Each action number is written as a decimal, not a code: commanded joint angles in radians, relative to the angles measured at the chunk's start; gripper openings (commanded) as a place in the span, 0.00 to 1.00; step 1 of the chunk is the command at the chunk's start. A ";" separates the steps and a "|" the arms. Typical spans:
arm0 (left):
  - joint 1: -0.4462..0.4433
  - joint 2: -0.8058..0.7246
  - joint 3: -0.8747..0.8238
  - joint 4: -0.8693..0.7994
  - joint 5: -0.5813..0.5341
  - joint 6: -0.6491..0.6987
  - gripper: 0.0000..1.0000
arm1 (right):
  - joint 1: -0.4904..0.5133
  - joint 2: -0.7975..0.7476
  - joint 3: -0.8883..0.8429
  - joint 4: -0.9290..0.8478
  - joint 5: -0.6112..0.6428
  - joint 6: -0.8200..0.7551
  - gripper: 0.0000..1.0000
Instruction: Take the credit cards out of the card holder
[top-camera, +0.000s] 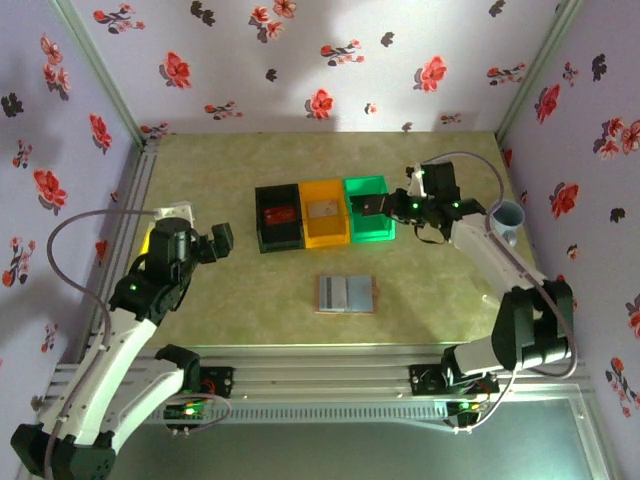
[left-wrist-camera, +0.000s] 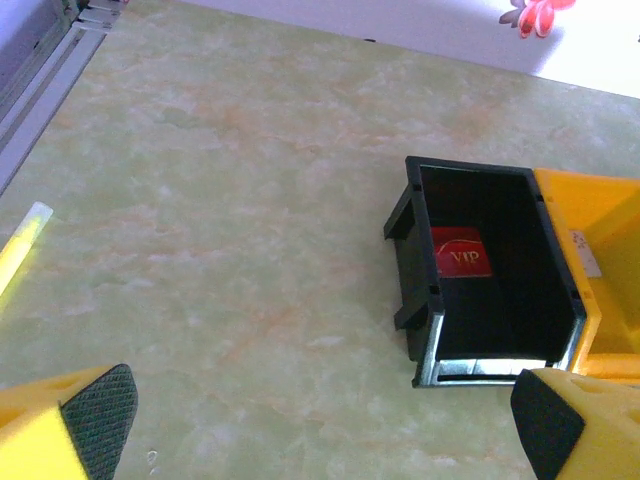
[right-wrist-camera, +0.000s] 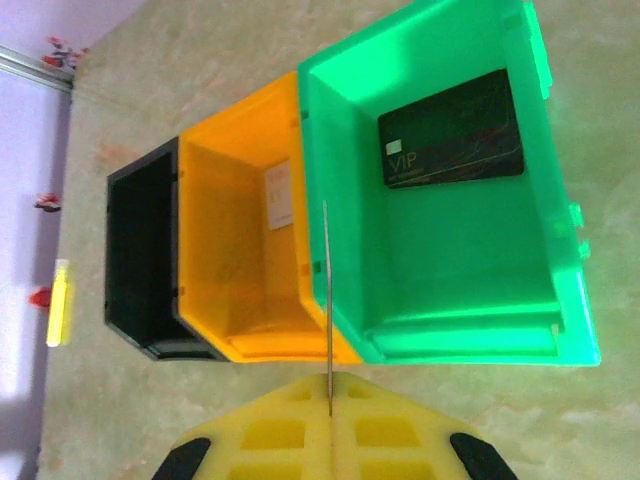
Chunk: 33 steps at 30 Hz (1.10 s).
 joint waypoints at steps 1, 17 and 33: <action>0.006 0.001 -0.017 -0.007 -0.040 0.025 1.00 | -0.006 0.069 0.089 -0.009 0.030 -0.050 0.00; 0.003 0.044 -0.019 -0.002 -0.043 0.027 1.00 | -0.007 0.408 0.348 -0.073 0.005 -0.101 0.00; 0.003 0.074 -0.016 0.009 -0.048 0.035 1.00 | -0.007 0.589 0.478 -0.108 -0.047 -0.128 0.00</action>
